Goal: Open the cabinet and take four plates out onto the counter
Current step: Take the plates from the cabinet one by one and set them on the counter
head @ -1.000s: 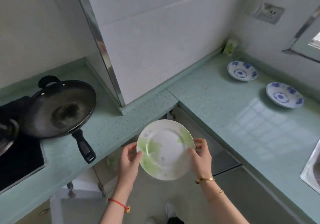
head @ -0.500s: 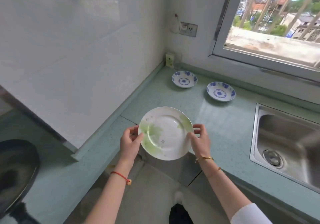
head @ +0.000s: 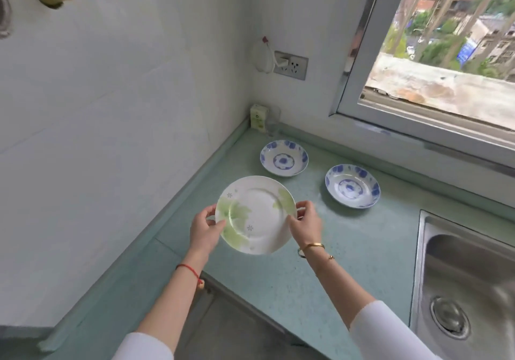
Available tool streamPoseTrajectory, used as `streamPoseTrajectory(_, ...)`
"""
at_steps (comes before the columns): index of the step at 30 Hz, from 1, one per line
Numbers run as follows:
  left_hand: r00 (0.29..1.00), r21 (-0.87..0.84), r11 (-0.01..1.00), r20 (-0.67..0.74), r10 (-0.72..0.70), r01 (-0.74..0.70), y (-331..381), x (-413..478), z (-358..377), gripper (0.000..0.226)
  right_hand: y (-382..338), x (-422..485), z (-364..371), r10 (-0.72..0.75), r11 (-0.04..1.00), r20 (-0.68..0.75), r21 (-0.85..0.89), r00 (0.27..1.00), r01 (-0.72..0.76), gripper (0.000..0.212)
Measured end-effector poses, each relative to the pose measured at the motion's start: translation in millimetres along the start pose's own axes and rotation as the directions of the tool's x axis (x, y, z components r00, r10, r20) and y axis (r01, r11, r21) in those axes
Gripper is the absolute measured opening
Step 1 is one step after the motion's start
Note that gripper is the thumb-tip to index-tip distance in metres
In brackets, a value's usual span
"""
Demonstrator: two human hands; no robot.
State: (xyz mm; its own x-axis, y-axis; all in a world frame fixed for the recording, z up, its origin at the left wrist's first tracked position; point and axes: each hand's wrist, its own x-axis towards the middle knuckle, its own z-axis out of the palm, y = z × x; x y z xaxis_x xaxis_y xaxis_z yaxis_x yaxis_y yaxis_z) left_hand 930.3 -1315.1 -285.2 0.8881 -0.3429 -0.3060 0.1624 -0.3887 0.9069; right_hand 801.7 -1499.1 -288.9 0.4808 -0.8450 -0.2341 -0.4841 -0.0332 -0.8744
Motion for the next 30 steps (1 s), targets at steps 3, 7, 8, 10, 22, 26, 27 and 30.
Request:
streamPoseTrajectory(3, 0.998, 0.071, 0.997, 0.052, -0.035, 0.031, -9, 33, 8, 0.044, 9, 29, 18, 0.056, 0.995, 0.014, -0.078, 0.998, -0.055, 0.025)
streamPoseTrajectory(7, 0.986, 0.180, 0.981, 0.135, -0.093, 0.068, -26, 67, 14, 0.051, 26, 57, 40, 0.149, 0.976, 0.020, -0.165, 0.989, -0.144, 0.030)
streamPoseTrajectory(8, 0.982, 0.210, 0.975, 0.155, -0.104, 0.071, -29, 75, 15, 0.052, 30, 61, 45, 0.171, 0.971, 0.020, -0.174, 0.985, -0.165, 0.031)
streamPoseTrajectory(10, 0.976, 0.242, 0.967, 0.181, -0.124, 0.078, -36, 86, 17, 0.051, 38, 68, 54, 0.199, 0.963, 0.019, -0.190, 0.980, -0.192, 0.031)
streamPoseTrajectory(22, 0.959, 0.218, 0.963, 0.200, -0.203, 0.159, -56, 101, 11, 0.057, 53, 70, 85, 0.269, 0.931, -0.014, -0.254, 0.963, -0.263, 0.030)
streamPoseTrajectory(26, 0.950, 0.212, 0.963, 0.225, -0.215, 0.167, -57, 100, 7, 0.056, 52, 68, 86, 0.262, 0.919, -0.026, -0.299, 0.965, -0.257, 0.033)
streamPoseTrajectory(27, 0.949, 0.214, 0.963, 0.233, -0.213, 0.164, -56, 100, 6, 0.056, 51, 67, 86, 0.262, 0.916, -0.026, -0.308, 0.965, -0.257, 0.033)
streamPoseTrajectory(30, 0.952, 0.204, 0.964, 0.218, -0.213, 0.169, -51, 96, 0, 0.059, 46, 64, 84, 0.252, 0.910, -0.044, -0.330, 0.967, -0.252, 0.032)
